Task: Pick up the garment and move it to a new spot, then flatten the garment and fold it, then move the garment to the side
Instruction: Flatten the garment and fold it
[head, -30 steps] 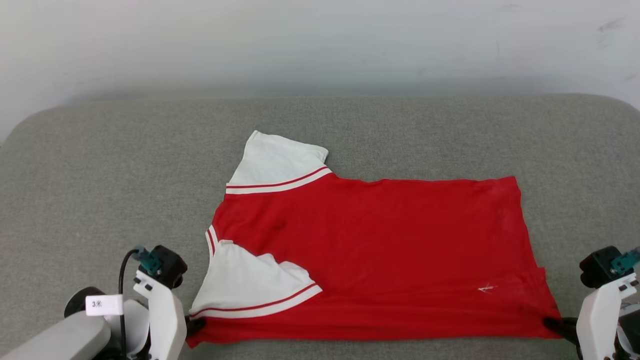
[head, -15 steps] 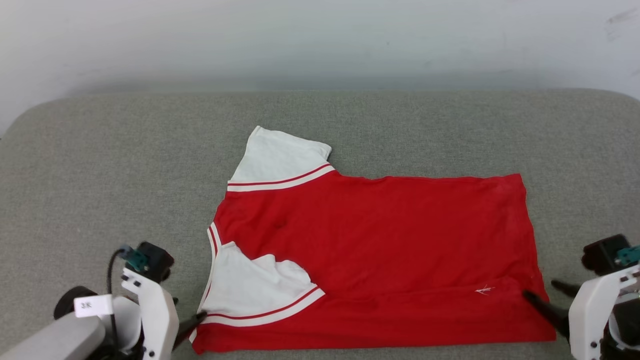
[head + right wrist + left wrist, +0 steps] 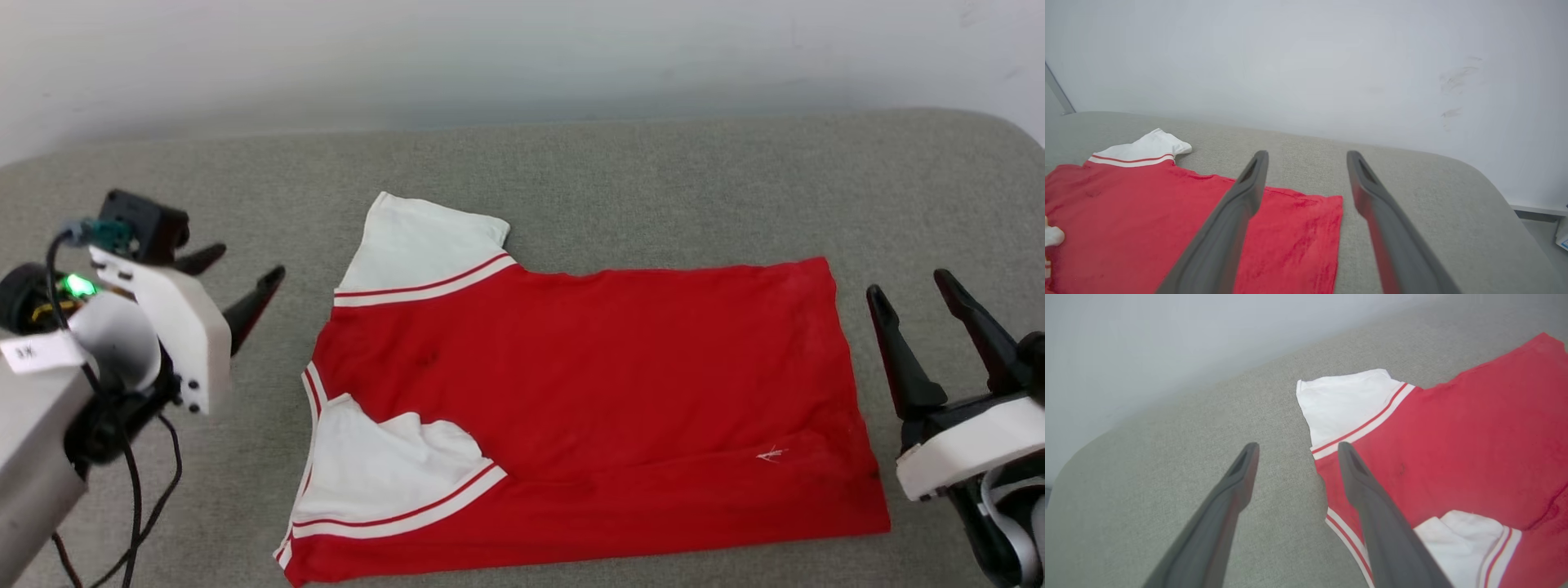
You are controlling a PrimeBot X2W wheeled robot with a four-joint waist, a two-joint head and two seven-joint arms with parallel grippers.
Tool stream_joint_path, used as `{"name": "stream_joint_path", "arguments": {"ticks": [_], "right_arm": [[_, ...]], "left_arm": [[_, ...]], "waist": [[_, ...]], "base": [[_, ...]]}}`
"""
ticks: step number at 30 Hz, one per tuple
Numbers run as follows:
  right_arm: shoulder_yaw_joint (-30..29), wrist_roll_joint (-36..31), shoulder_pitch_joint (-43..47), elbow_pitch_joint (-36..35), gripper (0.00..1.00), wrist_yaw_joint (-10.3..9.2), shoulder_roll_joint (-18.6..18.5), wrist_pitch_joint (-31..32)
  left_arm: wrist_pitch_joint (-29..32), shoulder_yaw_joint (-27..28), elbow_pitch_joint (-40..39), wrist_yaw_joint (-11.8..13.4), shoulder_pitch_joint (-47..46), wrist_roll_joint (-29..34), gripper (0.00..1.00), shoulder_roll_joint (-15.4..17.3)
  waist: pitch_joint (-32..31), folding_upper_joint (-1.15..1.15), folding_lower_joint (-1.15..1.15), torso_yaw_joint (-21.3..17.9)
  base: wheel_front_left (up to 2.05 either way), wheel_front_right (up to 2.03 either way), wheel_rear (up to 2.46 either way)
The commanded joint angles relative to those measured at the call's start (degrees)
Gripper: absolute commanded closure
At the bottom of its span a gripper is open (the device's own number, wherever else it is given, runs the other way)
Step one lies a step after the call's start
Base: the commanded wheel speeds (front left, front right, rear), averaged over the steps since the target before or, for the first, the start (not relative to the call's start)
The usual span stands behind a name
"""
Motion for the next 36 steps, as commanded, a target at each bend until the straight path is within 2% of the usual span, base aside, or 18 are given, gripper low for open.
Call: {"name": "stream_joint_path", "arguments": {"ticks": [1,5,9,14,19,27,35,36], "right_arm": [[-0.3,-0.9,0.6,-1.2,0.0,-0.07,1.4,-0.8],[0.1,-3.7,0.8,-4.7,0.0,-0.07,4.6,-1.7],[1.0,-5.1,-0.5,-7.0,0.0,-0.06,5.9,-1.6],[2.1,-6.0,-2.2,-8.6,0.0,-0.07,6.8,-1.6],[2.6,-6.3,-4.0,-9.3,0.0,-0.07,6.9,-2.2],[3.6,-6.7,-6.1,-9.5,0.0,-0.07,7.1,-3.0],[3.5,-7.0,-7.6,-10.1,0.0,-0.07,6.4,-2.8],[3.2,-7.0,-7.7,-10.4,0.0,-0.07,6.4,-2.7]], "left_arm": [[0.5,0.7,0.6,-0.5,-2.1,-0.2,0.0,-0.5],[4.5,1.1,3.4,-2.7,-9.0,0.1,0.0,-1.7],[13.8,0.2,6.6,-5.4,-16.4,-1.6,0.0,-2.2],[25.4,-0.5,10.3,-6.3,-24.8,-3.9,0.0,-4.0],[33.9,-1.6,12.8,-6.1,-32.1,-3.8,0.0,-5.8],[38.7,-4.0,17.3,-5.8,-36.8,-0.5,0.0,-6.4],[40.9,-7.6,20.6,-7.0,-32.1,-1.3,0.0,-6.6],[40.7,-7.8,20.6,-7.1,-31.5,-1.5,0.9,-6.7]], "waist": [[2.5,0.0,0.0,-1.7],[6.6,0.0,0.0,-3.9],[11.0,0.0,0.0,-5.9],[16.7,0.0,0.0,-8.0],[21.8,0.0,0.0,-9.3],[26.3,0.0,0.0,-10.5],[27.5,0.0,0.0,-10.8],[27.5,0.0,0.0,-10.6]], "base": [[0.0,0.0,0.0],[0.0,0.0,0.0],[0.0,0.0,0.0],[0.0,0.0,0.0],[0.0,0.0,0.0],[0.0,0.0,0.0],[0.0,0.0,0.0],[0.0,0.0,0.0]]}}
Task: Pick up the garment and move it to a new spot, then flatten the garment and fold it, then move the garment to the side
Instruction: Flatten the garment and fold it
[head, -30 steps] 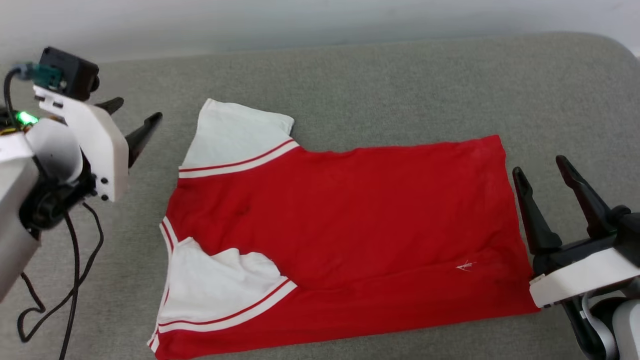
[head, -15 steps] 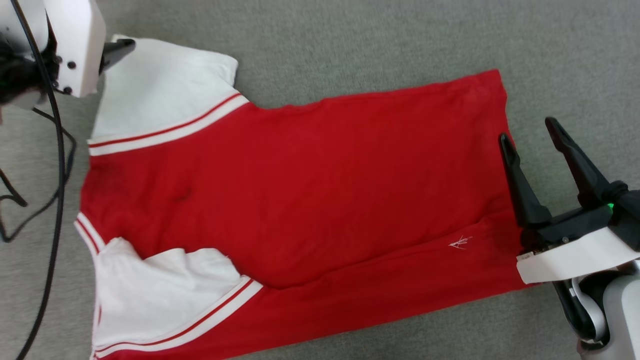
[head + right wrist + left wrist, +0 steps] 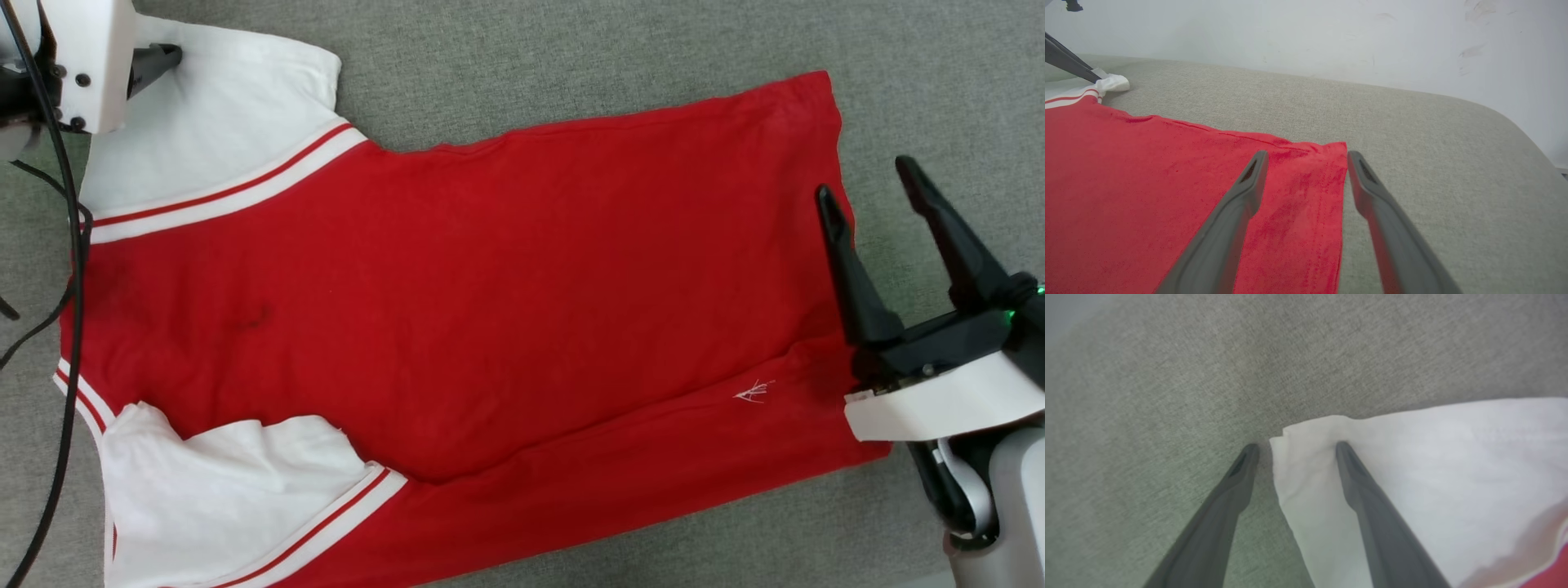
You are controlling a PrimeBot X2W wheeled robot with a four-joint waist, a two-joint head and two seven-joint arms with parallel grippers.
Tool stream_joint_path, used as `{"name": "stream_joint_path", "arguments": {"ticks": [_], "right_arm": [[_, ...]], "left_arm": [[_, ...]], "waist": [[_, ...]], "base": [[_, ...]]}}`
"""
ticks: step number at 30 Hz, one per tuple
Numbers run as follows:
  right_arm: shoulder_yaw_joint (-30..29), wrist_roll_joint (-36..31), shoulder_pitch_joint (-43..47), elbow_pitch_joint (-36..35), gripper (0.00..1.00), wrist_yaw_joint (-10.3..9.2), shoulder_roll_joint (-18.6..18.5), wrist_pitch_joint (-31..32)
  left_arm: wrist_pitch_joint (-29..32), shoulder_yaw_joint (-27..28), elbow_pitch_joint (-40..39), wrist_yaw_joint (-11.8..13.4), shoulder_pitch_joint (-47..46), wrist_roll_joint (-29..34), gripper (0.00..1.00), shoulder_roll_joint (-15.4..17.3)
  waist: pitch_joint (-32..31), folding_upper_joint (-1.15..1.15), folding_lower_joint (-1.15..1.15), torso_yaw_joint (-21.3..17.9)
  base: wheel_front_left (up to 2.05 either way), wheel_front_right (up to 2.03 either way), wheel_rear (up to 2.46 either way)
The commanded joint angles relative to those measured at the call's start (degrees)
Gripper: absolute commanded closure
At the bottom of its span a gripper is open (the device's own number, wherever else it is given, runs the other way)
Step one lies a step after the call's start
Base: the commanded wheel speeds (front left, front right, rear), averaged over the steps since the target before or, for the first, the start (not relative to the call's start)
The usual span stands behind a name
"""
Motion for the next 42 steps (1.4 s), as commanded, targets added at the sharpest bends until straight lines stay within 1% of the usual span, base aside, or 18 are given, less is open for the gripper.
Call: {"name": "stream_joint_path", "arguments": {"ticks": [1,4,6,8,11,13,15,20,21,23,26,29,35,40,42], "right_arm": [[-0.2,-0.1,-0.8,-0.5,0.0,-0.07,-0.2,0.1],[-0.9,0.2,-1.6,-0.9,0.0,-0.07,-0.9,0.8],[-1.7,0.3,-2.6,-1.4,0.0,-0.07,-2.2,1.9],[-2.2,0.4,-3.4,-1.7,0.0,-0.07,-4.2,4.1],[-1.6,2.2,-5.7,-2.2,0.0,-0.07,-8.5,9.8],[-0.8,4.2,-7.9,-1.7,0.0,-0.07,-11.8,14.8],[1.1,6.9,-10.1,-0.3,0.0,-0.07,-15.7,20.9],[7.9,17.3,-16.9,3.8,0.0,-0.07,-24.7,39.8],[9.2,18.9,-18.7,4.5,0.0,-0.08,-26.1,42.9],[11.4,21.6,-21.5,6.2,0.0,-0.07,-27.7,48.2],[13.9,24.1,-25.5,9.4,0.0,-0.07,-28.9,54.6],[15.6,25.4,-29.1,13.3,0.0,-0.07,-27.8,58.3],[18.9,24.3,-33.6,21.9,0.0,-0.07,-25.1,59.6],[24.8,24.1,-32.7,27.8,0.0,-0.05,-22.7,59.7],[27.4,24.6,-31.7,29.5,0.0,0.04,-22.4,59.5]], "left_arm": [[1.3,-3.2,1.8,-0.2,5.5,0.0,1.0,-0.7],[-0.3,-3.6,1.9,-0.3,5.6,1.1,1.0,-0.4],[-2.1,-3.7,1.4,-0.5,4.5,2.0,1.0,-0.6],[-4.6,-3.4,0.8,-0.6,3.6,2.5,1.0,-1.3],[-7.9,-3.0,-0.1,-0.8,2.7,2.6,1.0,-2.6],[-9.6,-3.5,-1.0,-0.8,2.5,3.0,1.0,-3.1],[-11.0,-4.2,-2.1,-0.8,2.7,3.1,1.0,-3.6],[-14.1,-6.2,-6.2,-0.8,3.2,3.0,1.0,-4.2],[-14.5,-6.6,-7.1,-0.8,3.2,3.0,1.0,-4.1],[-15.3,-7.3,-8.6,-0.8,3.0,2.8,1.0,-4.2],[-16.2,-8.0,-10.6,-0.8,2.3,2.7,1.0,-4.2],[-17.0,-8.4,-11.9,-0.8,1.4,2.9,1.0,-4.1],[-18.2,-9.2,-13.3,-0.8,-0.3,3.0,1.0,-4.5],[-19.1,-9.9,-13.1,-0.8,-1.2,2.9,1.0,-4.3],[-19.6,-10.2,-12.9,-0.8,-1.3,2.6,1.0,-4.3]], "waist": [[-0.1,0.0,0.0,0.1],[-1.2,0.0,0.0,0.7],[-2.3,0.0,0.0,1.3],[-3.6,0.0,0.0,2.1],[-5.6,0.0,0.0,3.6],[-6.9,0.0,0.0,4.6],[-7.9,0.0,0.0,5.7],[-9.4,0.0,0.0,8.0],[-9.4,0.0,0.0,8.4],[-9.3,0.0,0.0,9.2],[-8.7,0.0,0.0,10.3],[-7.9,0.0,0.0,11.2],[-5.6,0.0,0.0,12.9],[-4.2,0.0,0.0,13.4],[-4.0,0.0,0.0,13.6]], "base": [[0.0,0.0,0.0],[0.0,0.0,0.0],[0.0,0.0,0.0],[0.0,0.0,0.0],[0.0,0.0,0.0],[0.0,0.0,0.0],[0.0,0.0,0.0],[0.0,0.0,0.0],[0.0,0.0,0.0],[0.0,0.0,0.0],[0.0,0.0,0.0],[0.0,0.0,0.0],[0.0,0.0,0.0],[0.0,0.0,0.0],[0.0,0.0,0.0]]}}
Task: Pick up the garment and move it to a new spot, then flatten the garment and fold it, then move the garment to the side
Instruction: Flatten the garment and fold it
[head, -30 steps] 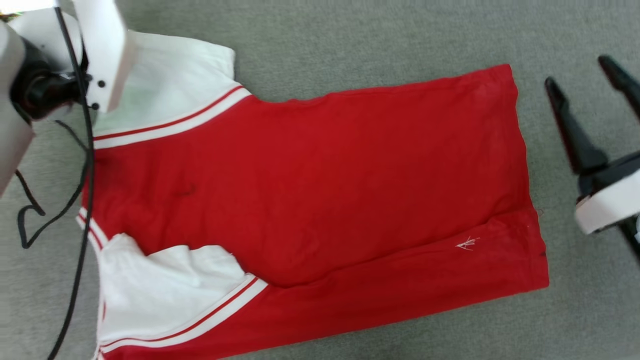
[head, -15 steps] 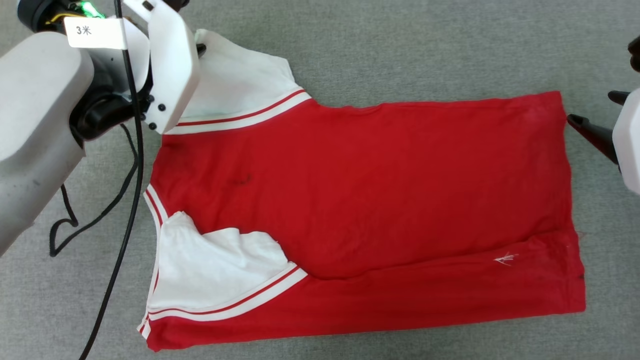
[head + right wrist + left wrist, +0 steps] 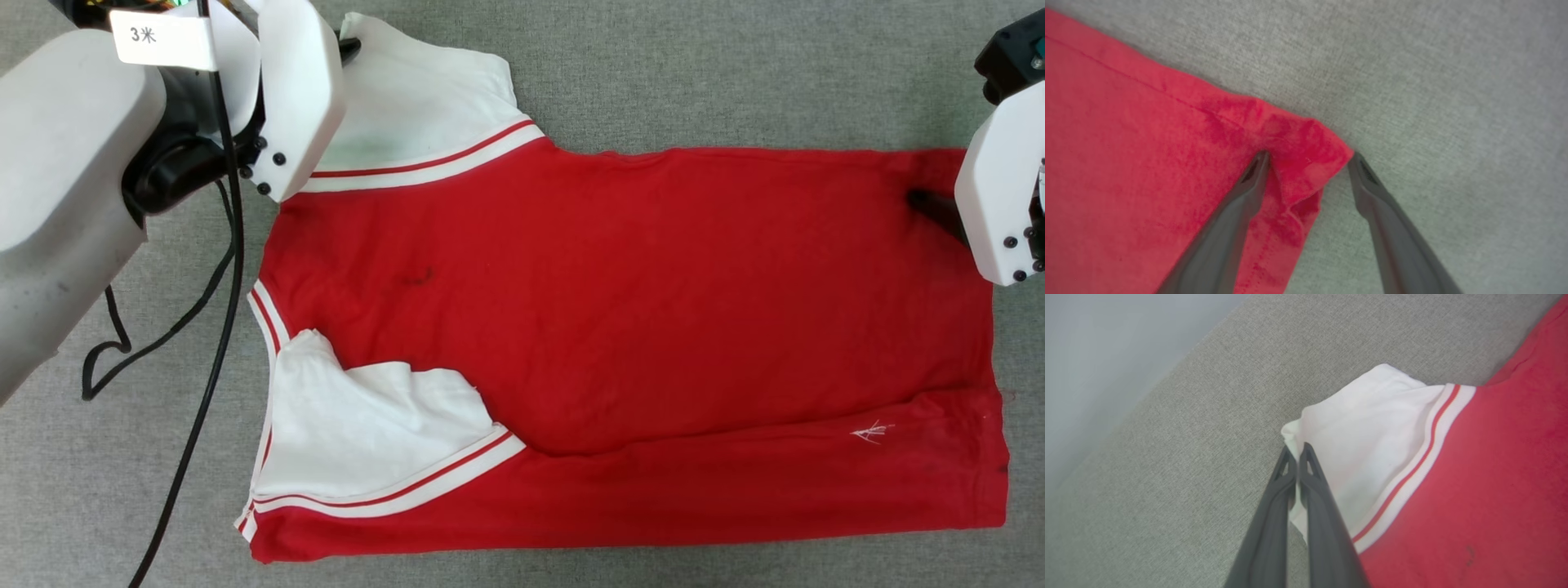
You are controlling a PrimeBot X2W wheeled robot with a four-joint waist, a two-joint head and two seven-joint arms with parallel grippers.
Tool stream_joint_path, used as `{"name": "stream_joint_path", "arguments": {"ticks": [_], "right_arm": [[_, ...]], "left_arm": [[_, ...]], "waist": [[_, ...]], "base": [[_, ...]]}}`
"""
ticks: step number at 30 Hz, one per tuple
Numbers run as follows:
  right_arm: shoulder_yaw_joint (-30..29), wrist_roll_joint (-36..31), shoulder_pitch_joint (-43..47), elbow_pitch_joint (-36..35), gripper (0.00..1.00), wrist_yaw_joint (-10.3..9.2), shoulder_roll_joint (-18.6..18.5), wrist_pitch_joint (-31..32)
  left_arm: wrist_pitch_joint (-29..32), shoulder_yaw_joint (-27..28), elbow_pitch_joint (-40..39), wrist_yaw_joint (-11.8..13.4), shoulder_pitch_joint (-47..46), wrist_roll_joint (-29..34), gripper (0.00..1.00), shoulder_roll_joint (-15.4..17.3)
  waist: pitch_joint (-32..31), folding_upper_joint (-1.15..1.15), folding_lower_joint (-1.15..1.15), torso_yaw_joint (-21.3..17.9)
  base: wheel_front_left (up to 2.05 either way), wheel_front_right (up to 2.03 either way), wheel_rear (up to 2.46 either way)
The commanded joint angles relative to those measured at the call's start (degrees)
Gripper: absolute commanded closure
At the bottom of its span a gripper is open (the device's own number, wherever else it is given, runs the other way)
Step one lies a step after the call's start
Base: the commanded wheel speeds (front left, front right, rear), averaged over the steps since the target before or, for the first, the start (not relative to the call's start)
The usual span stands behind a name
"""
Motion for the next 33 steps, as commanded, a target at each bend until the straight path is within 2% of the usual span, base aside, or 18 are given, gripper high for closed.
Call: {"name": "stream_joint_path", "arguments": {"ticks": [1,3,4,5,6,13,18,26,33], "right_arm": [[4.2,1.1,3.3,3.0,0.0,0.12,2.2,-0.2],[5.3,1.9,3.3,4.0,0.03,0.12,2.1,-1.3],[5.3,2.1,2.8,4.3,0.63,0.12,2.1,-2.8],[5.1,2.4,2.2,4.7,0.89,0.11,2.0,-4.1],[4.9,2.7,1.7,4.9,1.0,0.1,2.0,-5.5],[4.5,4.8,1.2,5.5,1.0,0.02,0.3,-15.8],[6.0,6.5,4.2,4.1,1.0,0.02,-0.7,-21.3],[7.6,8.4,10.2,1.8,1.0,0.02,-2.6,-25.6],[7.1,10.2,17.4,-1.1,1.0,0.02,-5.1,-28.2]], "left_arm": [[-0.6,-0.2,0.3,0.0,-0.6,-0.5,1.0,0.1],[-1.1,-0.5,0.9,0.0,-0.6,-0.8,1.0,0.2],[-1.3,-0.7,1.1,0.0,-0.4,-0.9,1.0,0.2],[-1.6,-0.9,1.4,0.0,-0.1,-1.0,1.0,0.3],[-1.9,-1.1,1.7,0.0,0.3,-1.1,1.0,0.4],[-4.8,-2.4,2.9,0.0,3.7,-2.6,1.0,1.2],[-7.2,-2.8,2.1,0.2,7.8,-3.8,1.0,2.9],[-9.9,-4.0,-3.1,3.0,15.7,-5.1,1.0,6.3],[-12.2,-5.3,-9.5,7.0,24.1,-6.3,1.0,10.3]], "waist": [[0.3,0.0,0.0,0.2],[0.2,0.0,0.0,0.0],[-0.1,0.0,0.0,-0.1],[-0.5,0.0,0.0,-0.2],[-1.0,0.0,0.0,-0.3],[-6.8,0.0,0.0,-0.9],[-11.7,0.0,0.0,-1.2],[-17.2,0.0,0.0,-0.8],[-21.2,0.0,0.0,-0.6]], "base": [[0.0,0.0,0.0],[0.0,0.0,0.0],[0.0,0.0,0.0],[0.0,0.0,0.0],[0.0,0.0,0.0],[0.0,0.0,0.0],[0.0,0.0,0.0],[0.0,0.0,0.0],[0.0,0.0,0.0]]}}
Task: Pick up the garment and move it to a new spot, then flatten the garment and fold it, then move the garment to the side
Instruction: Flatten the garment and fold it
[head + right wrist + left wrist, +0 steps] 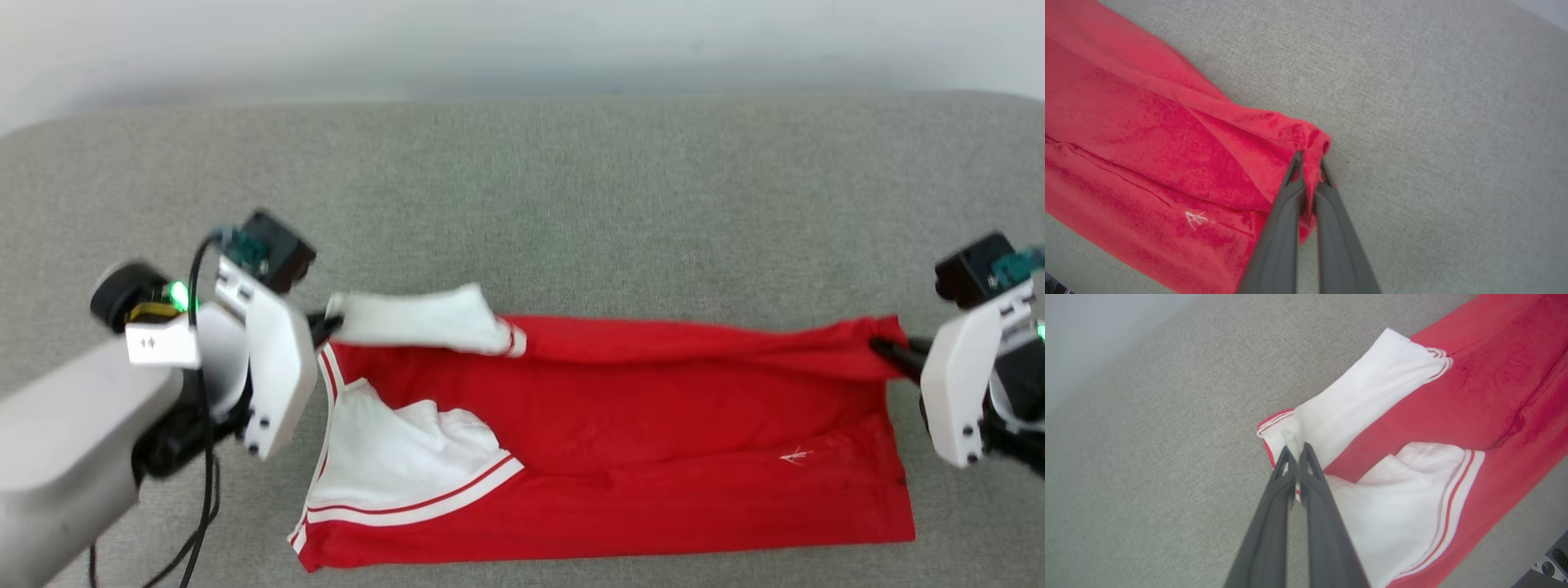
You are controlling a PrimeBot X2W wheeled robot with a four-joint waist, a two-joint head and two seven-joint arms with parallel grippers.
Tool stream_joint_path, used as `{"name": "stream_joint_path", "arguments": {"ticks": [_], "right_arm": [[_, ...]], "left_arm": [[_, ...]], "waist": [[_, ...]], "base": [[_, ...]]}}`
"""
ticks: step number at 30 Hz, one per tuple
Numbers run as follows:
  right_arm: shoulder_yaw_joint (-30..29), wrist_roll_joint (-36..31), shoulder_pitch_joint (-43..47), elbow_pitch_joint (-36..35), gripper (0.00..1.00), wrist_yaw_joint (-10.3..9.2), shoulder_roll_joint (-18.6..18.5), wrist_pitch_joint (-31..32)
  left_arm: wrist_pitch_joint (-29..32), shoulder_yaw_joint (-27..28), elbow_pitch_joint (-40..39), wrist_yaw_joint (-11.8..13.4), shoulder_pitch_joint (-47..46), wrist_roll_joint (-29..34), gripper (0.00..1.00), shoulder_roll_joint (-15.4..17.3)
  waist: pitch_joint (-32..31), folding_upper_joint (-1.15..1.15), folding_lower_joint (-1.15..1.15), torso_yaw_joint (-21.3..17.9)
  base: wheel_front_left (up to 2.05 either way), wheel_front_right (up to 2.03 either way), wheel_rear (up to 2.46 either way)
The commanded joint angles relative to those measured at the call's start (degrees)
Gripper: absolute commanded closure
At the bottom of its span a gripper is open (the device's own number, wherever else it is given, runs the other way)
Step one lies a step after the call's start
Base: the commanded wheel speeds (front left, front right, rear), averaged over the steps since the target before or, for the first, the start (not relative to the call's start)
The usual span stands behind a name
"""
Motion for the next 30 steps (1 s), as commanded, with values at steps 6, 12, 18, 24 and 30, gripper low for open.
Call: {"name": "stream_joint_path", "arguments": {"ticks": [6,12,18,24,30], "right_arm": [[-1.4,1.4,7.7,-2.8,1.0,-0.05,-1.8,-1.3],[-2.8,1.8,13.7,-4.5,1.0,-0.05,-1.9,-1.3],[-3.2,1.0,18.0,-4.0,1.0,-0.05,-0.4,-0.5],[-3.8,-0.1,19.3,-1.7,0.0,-0.05,2.3,-1.0],[-7.6,1.6,20.5,-4.5,0.0,-0.05,1.8,-4.5]], "left_arm": [[-2.3,-1.3,-5.0,4.2,8.5,-1.2,1.0,3.5],[-4.5,-2.0,-8.0,7.5,15.6,-2.9,1.0,5.2],[-5.9,-2.6,-7.2,8.3,20.0,-4.5,1.0,3.3],[-7.7,-2.6,-3.8,8.3,21.8,-4.8,1.0,1.2],[-14.0,-0.7,-2.8,10.8,23.2,-3.9,0.0,0.5]], "waist": [[-3.6,0.0,0.0,-0.1],[-4.4,0.0,0.0,-0.2],[-3.4,0.0,0.0,0.0],[-2.7,0.0,0.0,0.0],[-4.8,0.0,0.0,0.5]], "base": [[0.0,0.0,0.0],[0.0,0.0,0.0],[0.0,0.0,0.0],[0.0,0.0,0.0],[0.0,0.0,0.0]]}}
